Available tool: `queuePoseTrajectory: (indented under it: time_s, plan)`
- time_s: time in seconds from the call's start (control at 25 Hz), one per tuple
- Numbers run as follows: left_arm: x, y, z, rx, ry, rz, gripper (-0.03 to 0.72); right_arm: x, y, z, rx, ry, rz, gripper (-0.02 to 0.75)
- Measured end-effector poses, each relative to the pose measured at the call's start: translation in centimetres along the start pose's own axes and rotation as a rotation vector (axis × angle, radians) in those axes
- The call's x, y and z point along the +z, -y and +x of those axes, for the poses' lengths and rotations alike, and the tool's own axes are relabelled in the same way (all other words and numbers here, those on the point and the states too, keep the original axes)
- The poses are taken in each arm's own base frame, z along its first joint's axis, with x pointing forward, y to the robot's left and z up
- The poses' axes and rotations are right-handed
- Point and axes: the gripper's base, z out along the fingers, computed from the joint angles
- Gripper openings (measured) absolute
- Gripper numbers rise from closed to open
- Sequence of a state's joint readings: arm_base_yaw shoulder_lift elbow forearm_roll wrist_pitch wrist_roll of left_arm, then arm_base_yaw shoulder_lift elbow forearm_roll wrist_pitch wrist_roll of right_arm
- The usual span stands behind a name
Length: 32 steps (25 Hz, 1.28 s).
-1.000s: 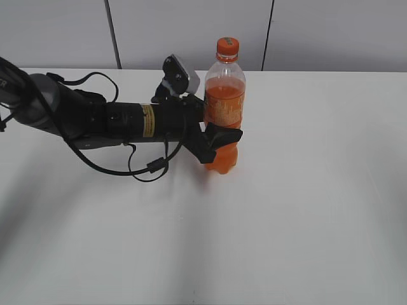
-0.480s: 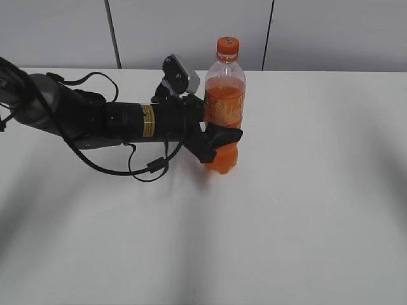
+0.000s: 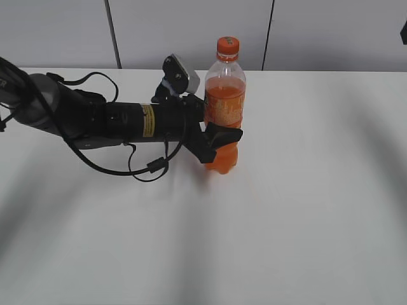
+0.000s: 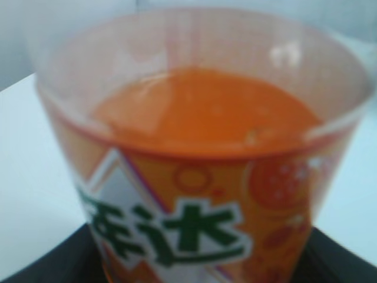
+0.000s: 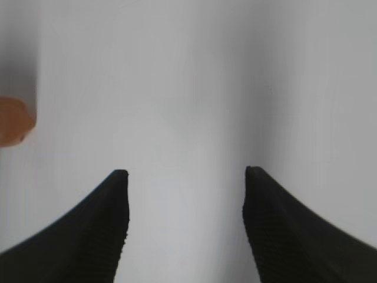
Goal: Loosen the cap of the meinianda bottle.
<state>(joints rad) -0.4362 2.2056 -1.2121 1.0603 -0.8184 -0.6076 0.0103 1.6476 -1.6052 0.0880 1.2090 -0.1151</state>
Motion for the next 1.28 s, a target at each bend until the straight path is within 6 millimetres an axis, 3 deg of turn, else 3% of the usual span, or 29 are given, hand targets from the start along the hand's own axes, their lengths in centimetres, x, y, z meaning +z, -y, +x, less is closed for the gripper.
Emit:
queuePoseTrajectory:
  time_s: [0.28,0.64,0.92,1.08,1.28]
  plan:
    - [0.0,0.0,0.0,0.000,0.000,0.000,0.426,0.6,-1.7,-3.5,-0.022,0.059,-0.069,0.459]
    - [0.0,0.0,0.0,0.000,0.001,0.001,0.426,0.5,-12.2,-4.1,-0.261,0.085,-0.173,0.459]
    - [0.0,0.0,0.0,0.000,0.001,0.001,0.426,-0.1,-18.2,-3.2,-0.372,0.097,-0.237,0.459]
    - [0.0,0.0,0.0,0.000,0.001,0.001,0.426,0.5,-20.3,-3.5,-0.394,0.101,-0.251,0.459]
    - [0.0,0.0,0.0,0.000,0.001,0.001,0.426,1.8,-21.1,-3.5,-0.396,0.075,-0.236,0.459]
